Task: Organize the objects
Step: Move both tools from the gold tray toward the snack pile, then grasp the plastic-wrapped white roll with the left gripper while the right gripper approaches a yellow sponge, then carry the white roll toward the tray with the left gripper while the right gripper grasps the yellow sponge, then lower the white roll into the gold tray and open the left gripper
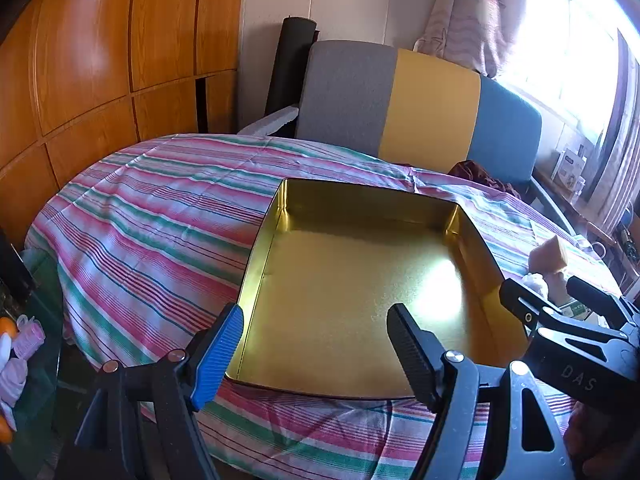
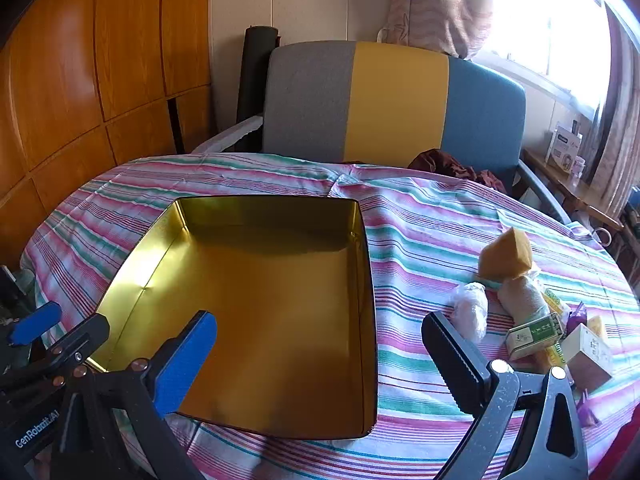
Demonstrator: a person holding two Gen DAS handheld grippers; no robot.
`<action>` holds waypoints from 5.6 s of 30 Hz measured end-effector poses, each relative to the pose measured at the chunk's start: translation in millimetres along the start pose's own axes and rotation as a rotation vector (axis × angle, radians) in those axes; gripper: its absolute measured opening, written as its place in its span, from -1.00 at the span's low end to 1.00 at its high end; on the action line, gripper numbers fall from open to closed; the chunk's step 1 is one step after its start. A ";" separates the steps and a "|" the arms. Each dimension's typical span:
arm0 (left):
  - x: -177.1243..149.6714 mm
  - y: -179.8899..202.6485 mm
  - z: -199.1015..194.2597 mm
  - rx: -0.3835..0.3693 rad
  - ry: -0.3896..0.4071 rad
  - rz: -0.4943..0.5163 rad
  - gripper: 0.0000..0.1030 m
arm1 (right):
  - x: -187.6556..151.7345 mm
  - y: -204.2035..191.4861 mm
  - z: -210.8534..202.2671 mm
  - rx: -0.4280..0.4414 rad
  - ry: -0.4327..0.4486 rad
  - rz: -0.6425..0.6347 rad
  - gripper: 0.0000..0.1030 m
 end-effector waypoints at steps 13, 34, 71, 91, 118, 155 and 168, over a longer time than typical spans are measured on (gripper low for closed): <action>-4.6 3.9 5.2 0.021 -0.022 0.008 0.46 | -2.1 8.0 4.0 -0.004 -0.010 0.009 1.00; -0.8 32.6 -3.2 -0.010 -0.035 0.123 0.47 | -10.5 37.6 -13.9 0.029 0.010 0.049 1.00; -9.9 216.1 22.4 -0.371 -0.165 0.401 0.45 | -60.3 264.4 -43.1 -0.210 -0.137 0.387 1.00; -9.1 315.8 113.9 -0.375 -0.354 0.410 0.23 | -74.1 304.2 -50.6 -0.038 -0.084 0.604 1.00; -24.9 307.9 80.1 -0.386 -0.200 0.526 -0.34 | -89.9 289.0 -23.1 0.227 -0.300 0.619 0.58; 44.7 52.9 70.4 -0.175 -0.160 0.160 -0.33 | -117.4 241.2 9.3 -0.123 -0.586 0.102 -0.01; 103.1 9.6 167.8 -0.065 -0.233 0.126 -0.27 | -112.9 231.6 6.8 -0.090 -0.528 0.117 -0.02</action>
Point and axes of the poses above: each gripper's, at about its wrist camera, not at the fingertips, and z roughly the way its jaws point, y to its right, x to its top, the point moved 6 cm from there along z, roughly the way its jaws point, and after that the axes turned 1 degree about -y, right-handed, at the moved point
